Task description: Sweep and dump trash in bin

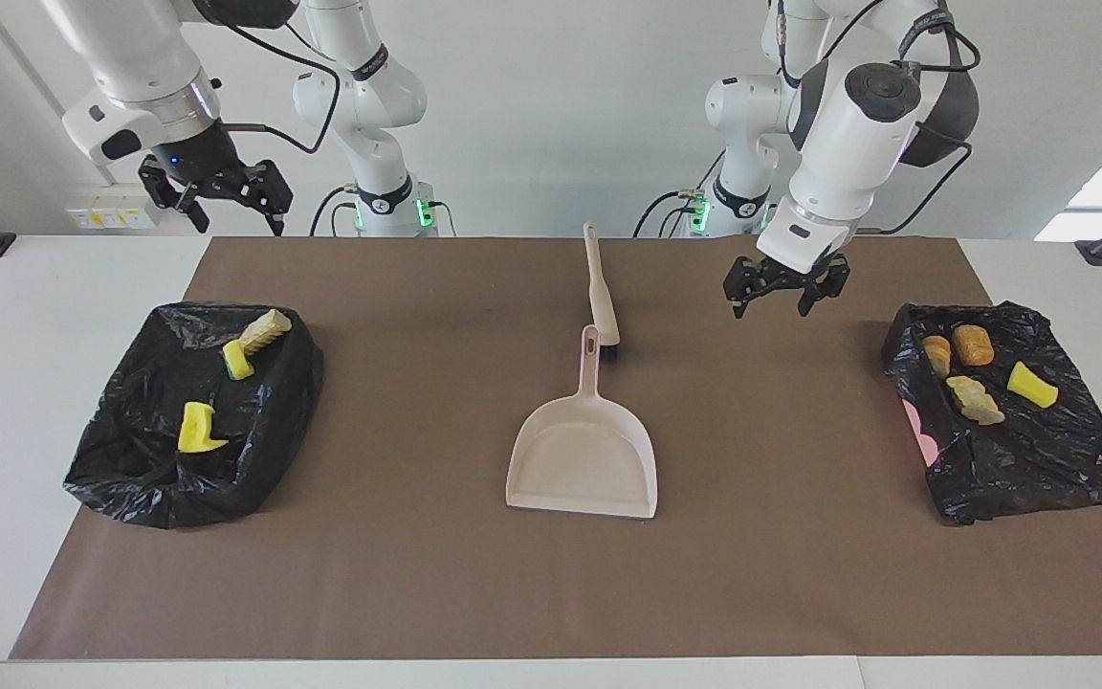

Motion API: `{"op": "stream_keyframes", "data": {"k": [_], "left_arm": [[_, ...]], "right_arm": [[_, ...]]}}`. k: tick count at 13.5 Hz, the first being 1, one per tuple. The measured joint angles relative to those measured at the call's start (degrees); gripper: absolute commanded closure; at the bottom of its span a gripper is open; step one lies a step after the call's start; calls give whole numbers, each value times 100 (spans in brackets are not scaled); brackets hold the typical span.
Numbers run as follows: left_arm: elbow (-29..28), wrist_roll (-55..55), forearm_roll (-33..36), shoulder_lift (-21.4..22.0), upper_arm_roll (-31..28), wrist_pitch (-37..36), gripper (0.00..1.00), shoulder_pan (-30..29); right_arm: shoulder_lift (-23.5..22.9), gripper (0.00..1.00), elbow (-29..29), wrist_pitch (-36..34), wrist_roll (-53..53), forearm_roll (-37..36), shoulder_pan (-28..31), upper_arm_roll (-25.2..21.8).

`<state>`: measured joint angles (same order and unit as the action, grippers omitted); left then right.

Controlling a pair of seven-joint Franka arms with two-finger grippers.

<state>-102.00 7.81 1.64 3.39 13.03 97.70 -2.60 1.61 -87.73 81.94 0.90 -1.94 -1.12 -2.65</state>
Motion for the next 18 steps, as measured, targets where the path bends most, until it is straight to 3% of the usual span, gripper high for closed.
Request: {"op": "stream_keyframes", "data": {"k": [3, 7, 15, 18], "left_arm": [[177, -441, 0, 45, -34, -359, 0, -389], [222, -483, 0, 81, -78, -714, 0, -455], [268, -802, -11, 97, -146, -562, 0, -479], [671, -842, -332, 108, -221, -524, 0, -623]], "right_arm": [[0, 0, 0, 0, 0, 0, 0, 0], [0, 0, 0, 0, 0, 0, 0, 0], [0, 0, 0, 0, 0, 0, 0, 0], [0, 0, 0, 0, 0, 0, 0, -1]]}}
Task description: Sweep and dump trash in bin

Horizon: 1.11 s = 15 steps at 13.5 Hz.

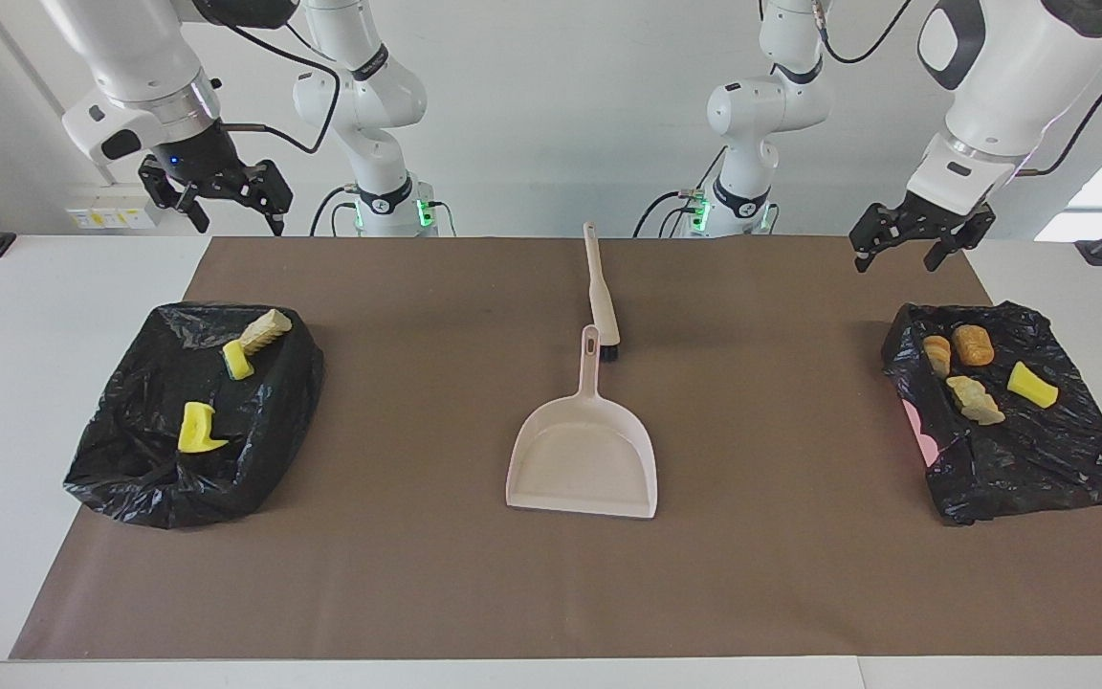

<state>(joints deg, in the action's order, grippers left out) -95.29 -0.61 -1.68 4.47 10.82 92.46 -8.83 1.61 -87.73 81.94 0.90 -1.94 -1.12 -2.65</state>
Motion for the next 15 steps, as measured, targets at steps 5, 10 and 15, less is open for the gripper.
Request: {"op": "stream_keyframes", "data": {"k": [5, 10, 15], "left_arm": [[694, -40, -56, -38, -27, -386, 0, -20], [1252, -561, 252, -233, 87, -799, 0, -17], [1259, -543, 634, -238, 126, -862, 0, 10]], "right_arm": [[0, 0, 0, 0, 0, 0, 0, 0], [0, 0, 0, 0, 0, 0, 0, 0], [0, 0, 0, 0, 0, 0, -6, 0]]}}
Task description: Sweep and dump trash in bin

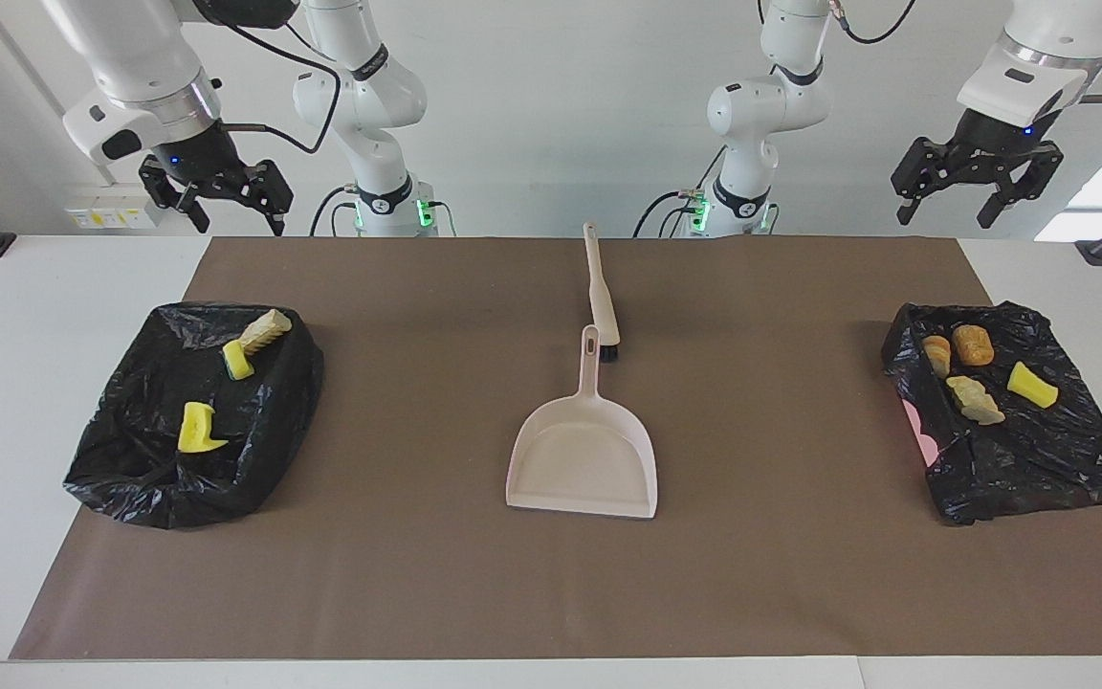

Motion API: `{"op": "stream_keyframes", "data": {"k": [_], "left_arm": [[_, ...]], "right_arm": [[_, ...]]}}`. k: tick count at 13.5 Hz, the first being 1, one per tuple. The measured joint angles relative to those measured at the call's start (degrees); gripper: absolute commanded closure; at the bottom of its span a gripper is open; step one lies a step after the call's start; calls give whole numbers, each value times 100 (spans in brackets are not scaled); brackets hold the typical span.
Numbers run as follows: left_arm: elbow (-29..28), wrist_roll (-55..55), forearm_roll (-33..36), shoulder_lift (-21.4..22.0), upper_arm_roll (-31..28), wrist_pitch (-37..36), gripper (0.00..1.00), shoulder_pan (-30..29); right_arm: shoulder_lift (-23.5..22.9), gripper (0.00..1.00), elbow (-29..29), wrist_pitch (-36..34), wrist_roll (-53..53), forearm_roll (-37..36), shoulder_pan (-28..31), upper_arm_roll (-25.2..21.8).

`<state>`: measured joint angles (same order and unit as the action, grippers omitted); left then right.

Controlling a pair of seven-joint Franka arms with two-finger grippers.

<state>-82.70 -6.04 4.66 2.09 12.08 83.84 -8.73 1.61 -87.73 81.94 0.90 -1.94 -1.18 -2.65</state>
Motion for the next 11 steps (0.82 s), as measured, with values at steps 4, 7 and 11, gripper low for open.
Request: {"op": "stream_keyframes", "data": {"k": [4, 7, 11], "left_arm": [[61, 325, 11, 1, 63, -42, 0, 101], [65, 375, -258, 0, 14, -123, 0, 95], [64, 394, -282, 0, -100, -126, 0, 122]], "right_arm": [[0, 0, 0, 0, 0, 0, 0, 0], [0, 0, 0, 0, 0, 0, 0, 0], [0, 0, -1, 0, 0, 0, -2, 0]]}}
